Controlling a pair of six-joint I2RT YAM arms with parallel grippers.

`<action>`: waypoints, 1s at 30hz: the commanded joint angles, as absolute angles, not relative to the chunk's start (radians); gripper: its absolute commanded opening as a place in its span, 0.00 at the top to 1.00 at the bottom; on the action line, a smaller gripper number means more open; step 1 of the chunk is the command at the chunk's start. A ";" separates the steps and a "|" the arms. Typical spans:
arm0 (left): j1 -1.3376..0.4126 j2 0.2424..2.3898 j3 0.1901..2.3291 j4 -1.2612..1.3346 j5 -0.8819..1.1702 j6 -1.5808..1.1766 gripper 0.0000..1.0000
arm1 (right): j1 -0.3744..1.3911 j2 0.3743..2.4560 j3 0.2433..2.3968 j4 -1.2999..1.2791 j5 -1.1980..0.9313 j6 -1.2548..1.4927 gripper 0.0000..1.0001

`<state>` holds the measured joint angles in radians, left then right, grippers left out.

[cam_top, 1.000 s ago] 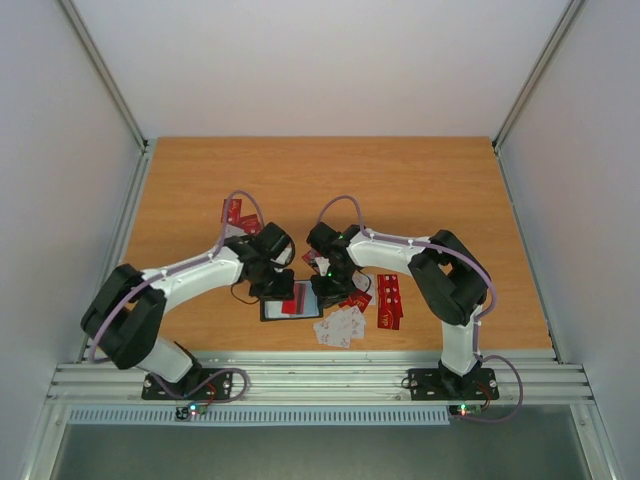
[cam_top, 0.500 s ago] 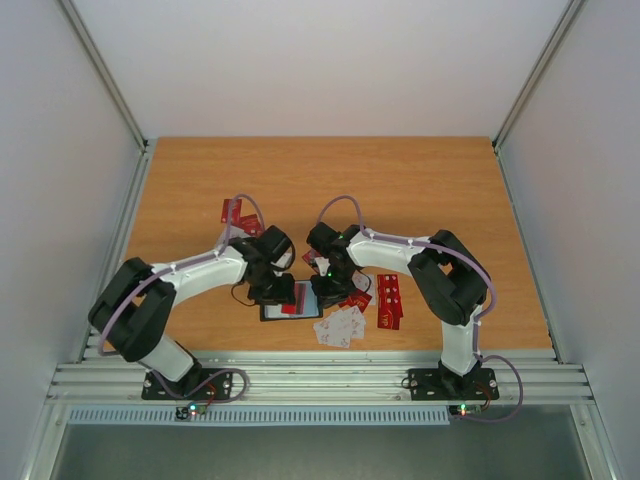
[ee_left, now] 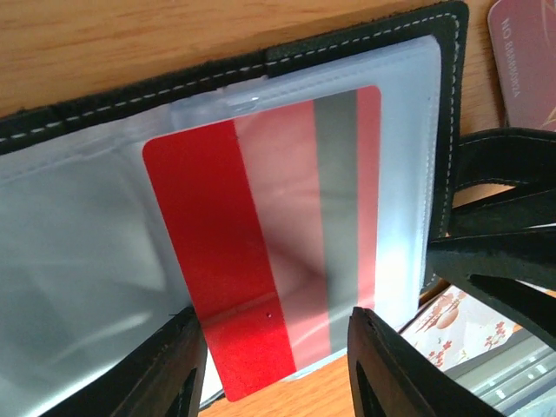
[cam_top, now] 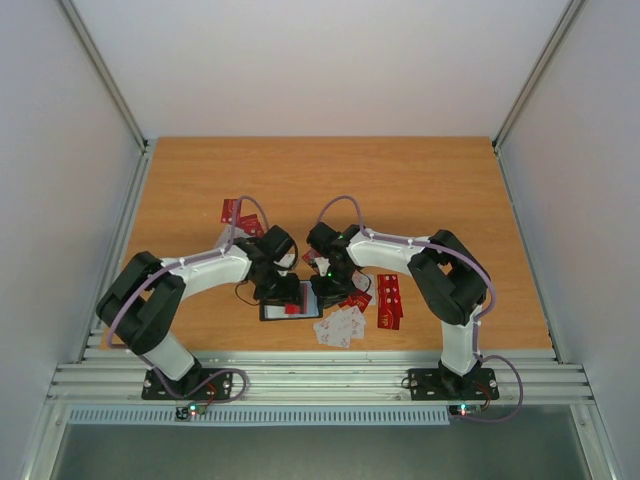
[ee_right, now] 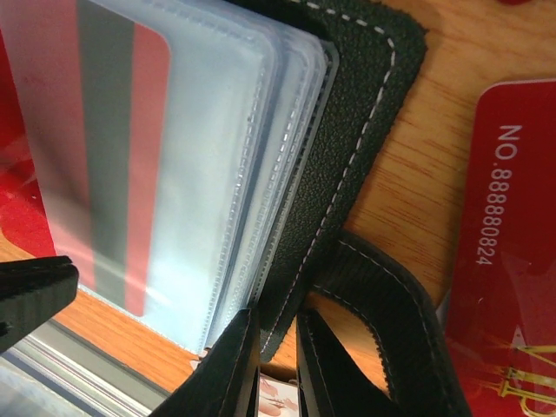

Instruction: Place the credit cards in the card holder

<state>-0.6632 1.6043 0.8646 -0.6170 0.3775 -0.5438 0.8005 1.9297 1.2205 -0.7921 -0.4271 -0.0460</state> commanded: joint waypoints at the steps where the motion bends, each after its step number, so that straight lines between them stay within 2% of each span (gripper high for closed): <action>1: -0.664 1.629 0.877 -0.562 0.425 -0.556 0.54 | 0.811 1.968 1.229 -0.784 -0.424 -0.060 0.86; 19: -0.680 1.643 0.894 -0.564 0.417 -0.512 0.59 | 0.812 1.977 1.242 -0.794 -0.421 -0.078 0.86; 30: -0.681 1.607 0.919 -0.604 0.316 -0.468 0.52 | 0.810 1.969 1.239 -0.811 -0.396 -0.102 0.86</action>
